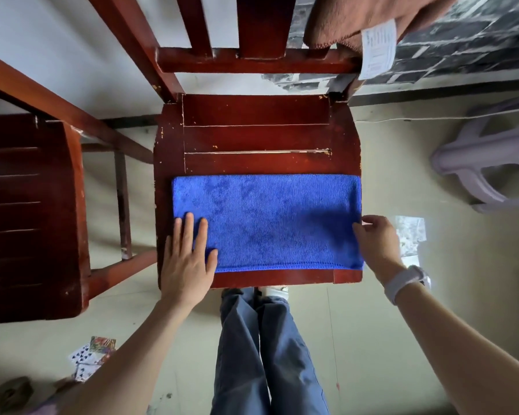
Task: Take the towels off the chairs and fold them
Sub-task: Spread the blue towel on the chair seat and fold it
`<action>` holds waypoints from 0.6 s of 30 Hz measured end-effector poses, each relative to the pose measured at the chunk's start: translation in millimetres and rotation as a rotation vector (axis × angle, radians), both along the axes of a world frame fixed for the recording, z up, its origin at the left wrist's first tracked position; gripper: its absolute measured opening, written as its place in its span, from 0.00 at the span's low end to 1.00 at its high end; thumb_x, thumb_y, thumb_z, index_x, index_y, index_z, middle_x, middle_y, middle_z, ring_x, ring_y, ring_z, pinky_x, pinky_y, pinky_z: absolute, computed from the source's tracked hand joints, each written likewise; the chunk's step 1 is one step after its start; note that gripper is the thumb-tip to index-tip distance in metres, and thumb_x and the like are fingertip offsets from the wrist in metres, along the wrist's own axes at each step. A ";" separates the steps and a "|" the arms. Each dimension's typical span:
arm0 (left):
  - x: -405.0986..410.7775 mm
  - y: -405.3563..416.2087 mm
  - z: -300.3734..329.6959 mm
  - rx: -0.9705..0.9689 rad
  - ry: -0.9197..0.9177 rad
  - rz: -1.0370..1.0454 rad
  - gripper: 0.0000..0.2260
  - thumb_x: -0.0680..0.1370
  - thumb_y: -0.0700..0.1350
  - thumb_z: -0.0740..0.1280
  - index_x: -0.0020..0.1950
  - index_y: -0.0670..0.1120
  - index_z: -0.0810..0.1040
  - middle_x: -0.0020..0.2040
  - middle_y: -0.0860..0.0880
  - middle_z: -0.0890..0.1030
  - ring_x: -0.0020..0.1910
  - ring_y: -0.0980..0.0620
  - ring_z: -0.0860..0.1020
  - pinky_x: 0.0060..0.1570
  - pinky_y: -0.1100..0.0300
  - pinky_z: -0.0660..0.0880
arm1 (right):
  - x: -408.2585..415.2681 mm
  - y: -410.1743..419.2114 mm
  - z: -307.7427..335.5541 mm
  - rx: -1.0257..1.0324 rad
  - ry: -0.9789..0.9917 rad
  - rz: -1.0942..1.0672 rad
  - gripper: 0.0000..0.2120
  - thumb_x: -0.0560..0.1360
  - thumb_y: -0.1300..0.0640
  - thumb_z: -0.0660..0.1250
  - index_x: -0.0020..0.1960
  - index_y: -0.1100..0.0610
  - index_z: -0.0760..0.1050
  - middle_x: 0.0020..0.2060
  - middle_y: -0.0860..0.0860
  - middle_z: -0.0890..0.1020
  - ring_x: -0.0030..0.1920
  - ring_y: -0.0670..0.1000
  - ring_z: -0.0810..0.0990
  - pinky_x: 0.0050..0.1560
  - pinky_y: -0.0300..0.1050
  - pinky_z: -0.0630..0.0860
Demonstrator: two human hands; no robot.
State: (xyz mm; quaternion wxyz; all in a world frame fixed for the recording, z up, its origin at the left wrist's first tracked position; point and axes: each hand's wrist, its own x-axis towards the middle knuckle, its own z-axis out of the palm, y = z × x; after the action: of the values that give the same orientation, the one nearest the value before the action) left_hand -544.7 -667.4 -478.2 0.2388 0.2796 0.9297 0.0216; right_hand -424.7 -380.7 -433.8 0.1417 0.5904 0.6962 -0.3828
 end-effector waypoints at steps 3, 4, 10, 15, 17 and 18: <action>-5.4 3.4 8.9 0.093 -0.114 0.093 0.25 0.76 0.46 0.63 0.72 0.42 0.63 0.75 0.41 0.58 0.74 0.40 0.55 0.65 0.37 0.61 | -7.5 0.7 27.5 -0.088 0.127 -0.008 0.17 0.75 0.60 0.63 0.62 0.64 0.72 0.43 0.61 0.81 0.43 0.61 0.76 0.47 0.51 0.73; -8.1 5.3 11.8 0.117 -0.158 0.145 0.25 0.76 0.44 0.64 0.72 0.42 0.63 0.75 0.42 0.57 0.75 0.42 0.53 0.67 0.38 0.59 | -12.7 -1.7 37.1 -0.102 0.166 0.034 0.15 0.74 0.60 0.64 0.60 0.62 0.74 0.43 0.59 0.81 0.42 0.59 0.77 0.47 0.51 0.74; -12.5 2.8 35.3 0.493 -0.089 0.550 0.14 0.73 0.44 0.60 0.53 0.40 0.79 0.55 0.43 0.80 0.57 0.42 0.77 0.58 0.50 0.73 | -74.7 -61.9 77.6 -0.344 0.341 0.225 0.16 0.74 0.63 0.65 0.61 0.53 0.70 0.38 0.50 0.80 0.34 0.50 0.79 0.42 0.51 0.79; -21.2 5.2 56.9 0.862 -0.928 1.395 0.07 0.79 0.44 0.59 0.49 0.48 0.76 0.46 0.48 0.80 0.47 0.49 0.79 0.48 0.59 0.74 | -129.9 -140.7 56.8 -0.367 0.341 0.389 0.20 0.75 0.61 0.64 0.66 0.57 0.67 0.35 0.49 0.76 0.30 0.46 0.77 0.46 0.49 0.80; -21.1 1.7 55.8 0.907 -1.028 1.541 0.11 0.81 0.46 0.54 0.47 0.48 0.76 0.40 0.51 0.82 0.42 0.53 0.78 0.44 0.60 0.74 | -145.5 -162.1 44.2 -0.361 0.295 0.439 0.20 0.75 0.59 0.64 0.66 0.57 0.67 0.31 0.46 0.74 0.30 0.46 0.78 0.47 0.49 0.79; -20.5 0.2 54.4 0.914 -1.017 1.598 0.12 0.81 0.47 0.53 0.47 0.48 0.76 0.39 0.53 0.83 0.42 0.54 0.78 0.46 0.59 0.74 | -150.4 -169.2 39.8 -0.352 0.268 0.477 0.20 0.75 0.58 0.63 0.67 0.57 0.67 0.30 0.46 0.73 0.33 0.49 0.78 0.49 0.50 0.79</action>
State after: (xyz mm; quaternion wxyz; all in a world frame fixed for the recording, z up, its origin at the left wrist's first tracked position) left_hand -565.2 -667.2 -423.8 0.3888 -0.3936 0.5374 0.6365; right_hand -575.1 -549.9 -394.0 0.2345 0.3217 0.7504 -0.5277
